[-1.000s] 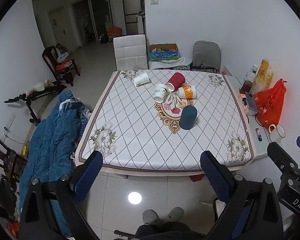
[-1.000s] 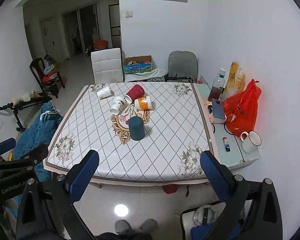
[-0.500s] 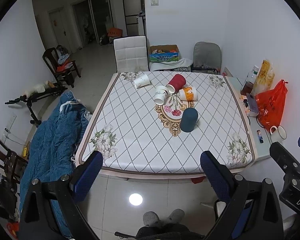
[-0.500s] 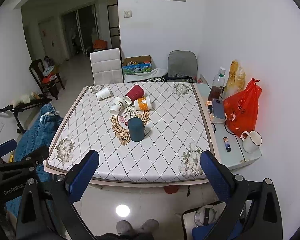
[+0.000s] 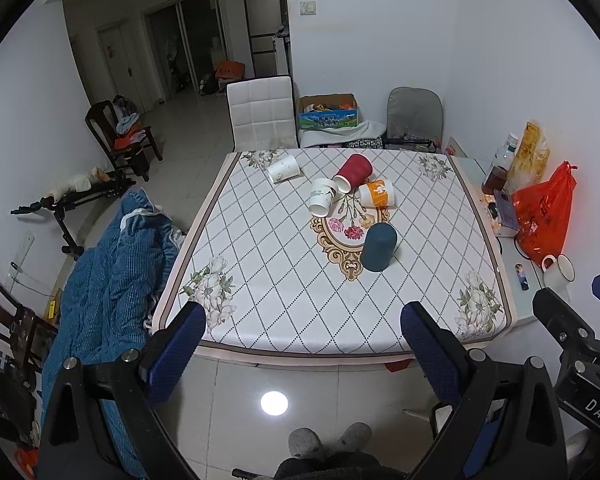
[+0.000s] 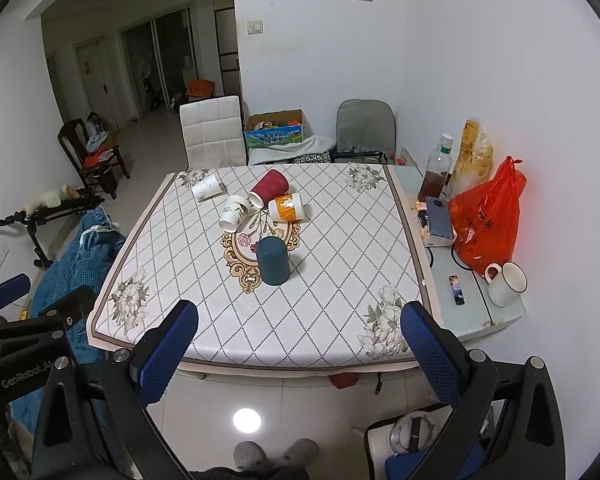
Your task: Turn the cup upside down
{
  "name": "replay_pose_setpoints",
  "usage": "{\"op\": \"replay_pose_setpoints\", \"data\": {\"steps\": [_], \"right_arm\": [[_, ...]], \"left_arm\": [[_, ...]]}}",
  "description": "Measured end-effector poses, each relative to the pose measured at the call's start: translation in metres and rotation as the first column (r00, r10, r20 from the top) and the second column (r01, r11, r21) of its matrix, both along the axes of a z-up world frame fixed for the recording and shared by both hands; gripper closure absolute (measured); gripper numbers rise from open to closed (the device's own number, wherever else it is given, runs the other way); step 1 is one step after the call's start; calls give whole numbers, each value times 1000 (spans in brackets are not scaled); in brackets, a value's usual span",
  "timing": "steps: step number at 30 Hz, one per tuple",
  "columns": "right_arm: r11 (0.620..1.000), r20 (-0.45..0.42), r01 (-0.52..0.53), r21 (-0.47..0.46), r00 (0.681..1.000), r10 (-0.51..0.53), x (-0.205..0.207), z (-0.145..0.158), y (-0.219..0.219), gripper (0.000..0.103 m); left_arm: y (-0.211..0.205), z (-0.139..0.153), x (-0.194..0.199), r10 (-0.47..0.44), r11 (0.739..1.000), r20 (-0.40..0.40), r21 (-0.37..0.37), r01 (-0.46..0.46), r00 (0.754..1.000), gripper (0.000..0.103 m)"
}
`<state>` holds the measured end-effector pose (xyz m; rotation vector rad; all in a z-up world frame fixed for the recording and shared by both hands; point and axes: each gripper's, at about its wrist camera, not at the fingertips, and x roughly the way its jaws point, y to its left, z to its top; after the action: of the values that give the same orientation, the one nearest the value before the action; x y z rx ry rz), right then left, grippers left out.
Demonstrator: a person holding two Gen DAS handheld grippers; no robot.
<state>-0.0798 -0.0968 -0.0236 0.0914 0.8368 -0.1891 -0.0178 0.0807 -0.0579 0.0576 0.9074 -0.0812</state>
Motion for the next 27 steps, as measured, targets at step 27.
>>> {"op": "replay_pose_setpoints", "data": {"steps": [27], "right_arm": [[1000, -9, 2, 7, 1000, -2, 13, -10, 2, 0]], "left_arm": [[-2, -3, 7, -18, 1000, -4, 4, 18, 1000, 3]]}}
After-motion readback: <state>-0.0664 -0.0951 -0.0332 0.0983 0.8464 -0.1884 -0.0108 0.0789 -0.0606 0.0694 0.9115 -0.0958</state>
